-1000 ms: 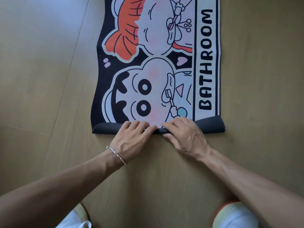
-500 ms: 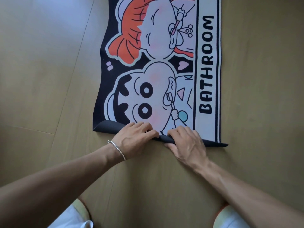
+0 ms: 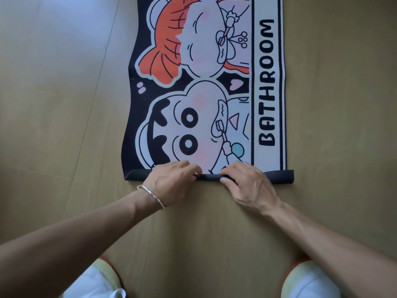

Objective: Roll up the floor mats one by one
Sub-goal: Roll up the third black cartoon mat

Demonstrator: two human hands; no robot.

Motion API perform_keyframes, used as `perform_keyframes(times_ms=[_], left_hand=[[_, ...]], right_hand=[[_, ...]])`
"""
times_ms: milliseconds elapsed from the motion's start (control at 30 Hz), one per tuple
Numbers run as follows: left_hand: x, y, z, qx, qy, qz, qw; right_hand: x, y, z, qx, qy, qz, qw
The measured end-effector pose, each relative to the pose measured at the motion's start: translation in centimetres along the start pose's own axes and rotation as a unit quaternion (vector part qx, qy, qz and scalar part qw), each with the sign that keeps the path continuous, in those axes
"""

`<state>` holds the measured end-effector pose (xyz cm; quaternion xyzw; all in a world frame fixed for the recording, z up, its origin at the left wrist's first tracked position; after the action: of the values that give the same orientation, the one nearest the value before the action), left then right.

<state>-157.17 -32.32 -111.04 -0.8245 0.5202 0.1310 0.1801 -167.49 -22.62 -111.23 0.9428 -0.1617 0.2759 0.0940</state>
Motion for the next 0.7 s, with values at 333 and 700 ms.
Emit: perform_keyframes(times_ms=[333, 700], left_hand=[[1.2, 1.4, -0.9, -0.039, -0.020, -0.082, 0.996], [-0.6, -0.1, -0.9, -0.071, 0.159, 0.086, 0.981]], right_hand=[[0.0, 1.0, -0.6, -0.039, -0.034, 0.011, 0.999], [1.1, 0.5, -0.8, -0.051, -0.165, -0.070, 0.982]])
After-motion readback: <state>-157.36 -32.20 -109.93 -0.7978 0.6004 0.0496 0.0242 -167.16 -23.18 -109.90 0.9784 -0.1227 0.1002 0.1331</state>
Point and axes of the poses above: each hand's wrist, its own y-axis towards the middle knuckle, its own z-axis out of the palm, x = y × z, the point moved 9 cm from there along y, towards the middle knuckle, and after that the axes turned 12 degrees about -x, right-handed, at the moved point
